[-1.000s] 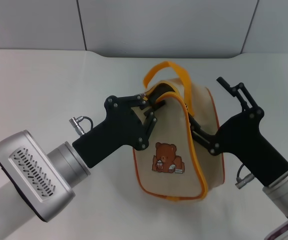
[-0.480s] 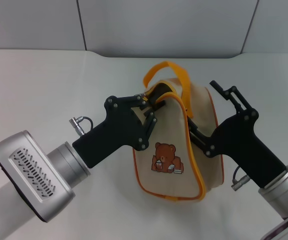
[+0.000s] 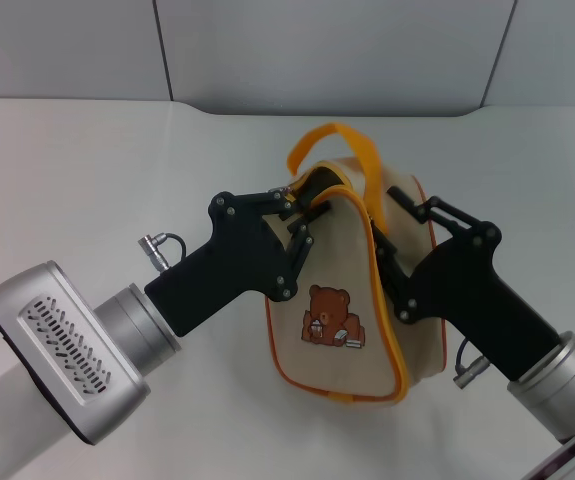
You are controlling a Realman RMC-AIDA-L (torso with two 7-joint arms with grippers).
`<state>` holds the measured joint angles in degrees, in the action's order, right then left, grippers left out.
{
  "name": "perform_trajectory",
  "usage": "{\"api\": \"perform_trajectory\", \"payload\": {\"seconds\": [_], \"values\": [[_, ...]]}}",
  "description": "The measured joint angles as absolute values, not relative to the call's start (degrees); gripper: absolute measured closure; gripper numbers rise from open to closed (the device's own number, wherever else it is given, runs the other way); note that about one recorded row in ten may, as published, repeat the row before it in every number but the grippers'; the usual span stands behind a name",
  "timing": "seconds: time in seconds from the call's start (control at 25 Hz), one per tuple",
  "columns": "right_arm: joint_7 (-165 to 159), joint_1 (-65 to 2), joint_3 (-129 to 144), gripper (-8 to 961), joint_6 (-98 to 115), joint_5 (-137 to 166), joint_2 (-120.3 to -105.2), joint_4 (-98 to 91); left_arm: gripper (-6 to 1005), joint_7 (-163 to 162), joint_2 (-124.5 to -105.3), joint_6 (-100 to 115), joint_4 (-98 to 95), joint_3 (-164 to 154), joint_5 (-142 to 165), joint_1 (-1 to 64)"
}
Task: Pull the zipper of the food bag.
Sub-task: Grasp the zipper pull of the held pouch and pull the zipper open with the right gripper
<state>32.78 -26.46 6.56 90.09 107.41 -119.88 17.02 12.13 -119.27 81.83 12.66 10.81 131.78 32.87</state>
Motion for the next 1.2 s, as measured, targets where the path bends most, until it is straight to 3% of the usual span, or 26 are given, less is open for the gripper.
{"api": "perform_trajectory", "payload": {"seconds": [0.12,0.36,0.76,0.96,1.2], "values": [[32.83,-26.47,6.57,612,89.89,107.89,-119.88,16.90,933,12.13,-119.27,81.83,12.66,10.80,131.78,32.87],[32.83,-26.90,6.49,744,88.01,109.11,-119.88,17.24,933,12.13,-119.26,81.52,12.90,10.81,131.76,32.95],[32.85,-26.97,6.59,823,88.01,109.49,-119.88,17.31,932,12.13,-119.27,81.23,13.18,10.81,131.75,32.86],[32.87,-25.97,6.60,928,88.36,109.53,-119.88,17.11,932,12.13,-119.27,81.20,13.18,10.81,131.67,32.83],[32.76,-18.02,7.41,952,88.45,109.55,-119.81,16.53,931,12.13,-119.27,81.20,12.78,11.75,131.52,32.95]]}}
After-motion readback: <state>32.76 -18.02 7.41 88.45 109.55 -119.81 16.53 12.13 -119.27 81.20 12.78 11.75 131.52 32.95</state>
